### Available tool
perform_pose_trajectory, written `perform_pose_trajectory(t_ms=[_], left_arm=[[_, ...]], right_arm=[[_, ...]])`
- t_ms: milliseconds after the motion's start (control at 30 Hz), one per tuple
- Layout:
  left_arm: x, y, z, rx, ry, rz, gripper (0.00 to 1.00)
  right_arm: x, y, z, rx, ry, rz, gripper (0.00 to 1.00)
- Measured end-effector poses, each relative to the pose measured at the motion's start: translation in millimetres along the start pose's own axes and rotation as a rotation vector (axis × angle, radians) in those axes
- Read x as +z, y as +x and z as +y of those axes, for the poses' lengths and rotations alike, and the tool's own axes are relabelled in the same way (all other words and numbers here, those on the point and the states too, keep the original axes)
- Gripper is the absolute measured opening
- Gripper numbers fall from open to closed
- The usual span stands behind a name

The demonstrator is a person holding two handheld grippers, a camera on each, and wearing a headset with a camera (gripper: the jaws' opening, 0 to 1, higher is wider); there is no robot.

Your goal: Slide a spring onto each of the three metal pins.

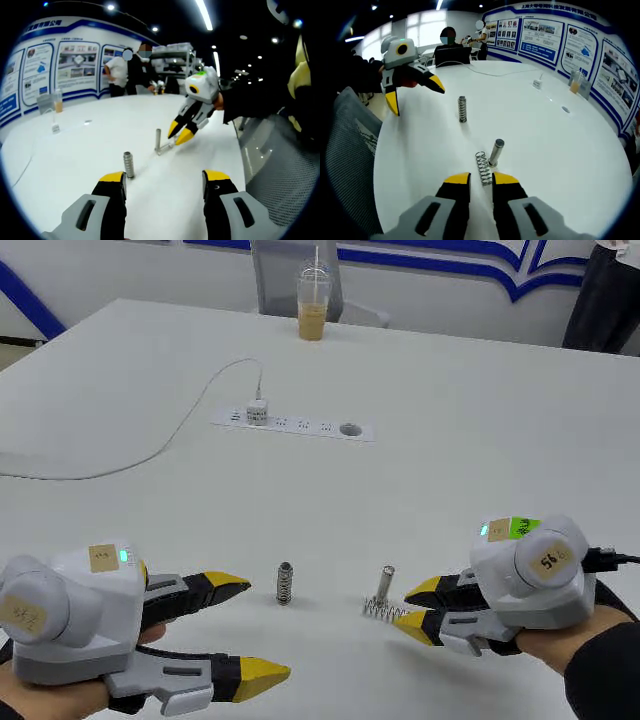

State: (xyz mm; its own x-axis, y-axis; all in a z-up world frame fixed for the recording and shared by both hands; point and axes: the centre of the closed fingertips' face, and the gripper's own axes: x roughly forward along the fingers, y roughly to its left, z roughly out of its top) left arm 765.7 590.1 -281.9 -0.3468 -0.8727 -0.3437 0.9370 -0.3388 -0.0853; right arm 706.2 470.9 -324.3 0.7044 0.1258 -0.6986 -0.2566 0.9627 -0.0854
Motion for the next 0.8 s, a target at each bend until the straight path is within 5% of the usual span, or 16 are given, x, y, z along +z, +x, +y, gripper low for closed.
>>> perform_pose_trajectory(t_ms=[800], left_arm=[[-4.4, 1.3, -0.4, -0.008, -0.004, 0.01, 0.61]], right_arm=[[-17.9, 14.8, -0.3, 0.068, 0.003, 0.074, 0.14]])
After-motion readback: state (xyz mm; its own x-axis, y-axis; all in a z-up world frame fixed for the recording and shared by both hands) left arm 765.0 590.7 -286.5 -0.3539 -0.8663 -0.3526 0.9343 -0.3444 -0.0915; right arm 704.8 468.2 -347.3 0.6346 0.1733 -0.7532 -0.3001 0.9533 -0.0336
